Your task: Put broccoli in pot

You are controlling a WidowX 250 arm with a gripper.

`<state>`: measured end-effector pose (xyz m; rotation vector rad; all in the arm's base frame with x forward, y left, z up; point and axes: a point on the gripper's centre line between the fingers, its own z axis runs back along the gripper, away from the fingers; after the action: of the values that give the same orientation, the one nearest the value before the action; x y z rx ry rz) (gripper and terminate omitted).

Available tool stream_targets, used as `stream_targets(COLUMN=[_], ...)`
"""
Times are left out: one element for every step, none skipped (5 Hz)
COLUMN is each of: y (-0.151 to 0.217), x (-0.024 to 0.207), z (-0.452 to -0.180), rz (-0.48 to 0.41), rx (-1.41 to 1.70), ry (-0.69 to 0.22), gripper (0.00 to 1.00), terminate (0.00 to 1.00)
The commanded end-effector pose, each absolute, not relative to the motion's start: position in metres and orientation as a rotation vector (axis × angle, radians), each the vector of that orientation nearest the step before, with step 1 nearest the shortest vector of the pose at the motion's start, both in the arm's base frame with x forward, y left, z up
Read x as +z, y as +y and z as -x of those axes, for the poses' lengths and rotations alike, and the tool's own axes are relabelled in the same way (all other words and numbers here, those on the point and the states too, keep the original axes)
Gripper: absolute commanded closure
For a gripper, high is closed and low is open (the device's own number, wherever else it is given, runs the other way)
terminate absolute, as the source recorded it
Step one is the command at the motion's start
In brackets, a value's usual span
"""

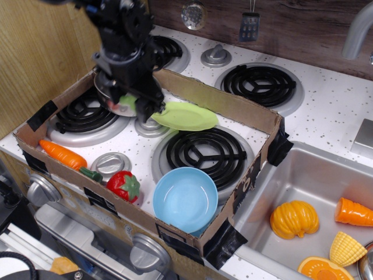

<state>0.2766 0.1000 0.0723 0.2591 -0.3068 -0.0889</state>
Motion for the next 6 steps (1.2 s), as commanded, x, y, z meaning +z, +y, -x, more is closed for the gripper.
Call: stream_targets(y=[0.14,0.162,0.18,0.184,0.173,0.167], x=[0.103,0.102,0.1,0.091,0.091,0.1], z=[-0.318,-0.334,-0.333,-0.326,-0.323,-0.325], rz=[-0.303,-0.315,-0.332,-0.33,-0.346,-0.322], rx=[-0.085,-0.106,-0.072,0.006,0.017,-0.014], ry=[-0.405,-0.414,-0.421,-0.424,-0.436,-0.417], gripper=[1.0,1.0,1.0,0.0,0.0,0.0], terminate=[0.0,0.0,0.0,0.0,0.0,0.0])
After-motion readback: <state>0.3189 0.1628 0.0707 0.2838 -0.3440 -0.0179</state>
